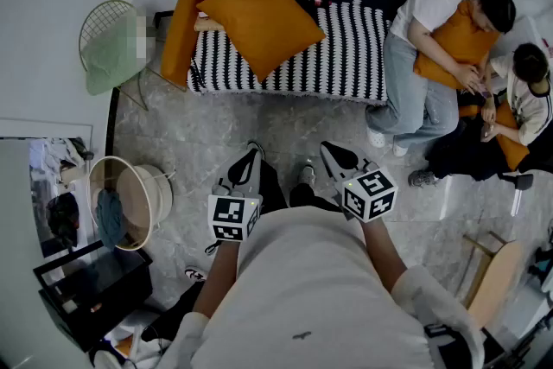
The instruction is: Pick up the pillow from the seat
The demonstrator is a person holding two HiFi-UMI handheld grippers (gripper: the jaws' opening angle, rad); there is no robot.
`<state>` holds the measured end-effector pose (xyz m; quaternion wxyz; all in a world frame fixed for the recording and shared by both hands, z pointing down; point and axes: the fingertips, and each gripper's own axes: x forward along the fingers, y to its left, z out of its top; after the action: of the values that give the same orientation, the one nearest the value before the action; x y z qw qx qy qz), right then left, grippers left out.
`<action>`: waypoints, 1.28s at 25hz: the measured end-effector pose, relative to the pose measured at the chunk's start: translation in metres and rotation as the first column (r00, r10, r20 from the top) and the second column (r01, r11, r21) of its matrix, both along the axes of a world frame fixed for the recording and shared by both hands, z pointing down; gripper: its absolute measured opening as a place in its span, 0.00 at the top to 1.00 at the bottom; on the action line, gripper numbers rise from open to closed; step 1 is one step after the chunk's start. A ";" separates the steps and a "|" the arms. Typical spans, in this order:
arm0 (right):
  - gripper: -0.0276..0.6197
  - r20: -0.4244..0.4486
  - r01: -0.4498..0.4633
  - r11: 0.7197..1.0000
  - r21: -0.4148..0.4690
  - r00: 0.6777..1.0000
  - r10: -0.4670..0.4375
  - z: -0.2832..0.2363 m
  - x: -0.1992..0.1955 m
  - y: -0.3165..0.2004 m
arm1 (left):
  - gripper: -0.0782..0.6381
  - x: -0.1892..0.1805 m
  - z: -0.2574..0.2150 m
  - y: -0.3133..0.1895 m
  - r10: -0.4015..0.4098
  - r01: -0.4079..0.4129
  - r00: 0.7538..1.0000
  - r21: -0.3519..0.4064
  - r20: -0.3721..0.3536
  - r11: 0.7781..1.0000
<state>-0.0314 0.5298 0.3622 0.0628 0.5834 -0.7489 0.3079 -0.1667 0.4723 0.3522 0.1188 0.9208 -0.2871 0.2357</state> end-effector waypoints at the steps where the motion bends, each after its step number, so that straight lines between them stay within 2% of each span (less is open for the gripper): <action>1: 0.95 -0.005 0.002 1.000 0.003 1.000 -0.002 0.000 0.001 0.000 | 0.87 0.001 0.001 -0.001 -0.001 0.001 1.000 0.003 0.001 1.000; 8: 0.95 -0.016 0.011 1.000 -0.019 1.000 -0.012 0.010 0.011 0.006 | 0.87 0.007 0.007 0.000 -0.006 0.006 1.000 -0.010 0.007 1.000; 13: 0.95 0.073 -0.025 0.999 -0.023 0.997 0.027 0.009 0.007 -0.002 | 0.87 -0.004 0.008 -0.007 -0.020 0.020 1.000 -0.020 0.014 1.000; 15: 0.95 0.079 -0.035 0.999 -0.028 0.996 0.038 0.009 0.006 -0.008 | 0.87 -0.006 0.009 -0.013 -0.020 0.021 1.000 -0.027 0.016 0.999; 20: 0.95 0.052 -0.060 0.998 -0.027 0.997 0.061 0.009 0.009 -0.036 | 0.87 -0.007 0.012 -0.043 -0.020 0.020 1.000 -0.030 0.009 0.999; 26: 0.95 0.023 -0.138 0.989 -0.050 0.990 0.140 0.008 0.030 -0.063 | 0.87 0.006 0.006 -0.088 0.011 -0.011 1.000 -0.015 -0.019 1.000; 32: 0.95 0.006 -0.164 0.986 -0.033 0.986 0.164 -0.007 0.034 -0.114 | 0.87 0.017 -0.005 -0.141 0.039 -0.038 0.998 0.003 -0.049 0.999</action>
<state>0.0027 0.4161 0.3554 0.0434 0.6406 -0.6935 0.3268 -0.1496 0.3312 0.3472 0.1203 0.9318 -0.2666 0.2150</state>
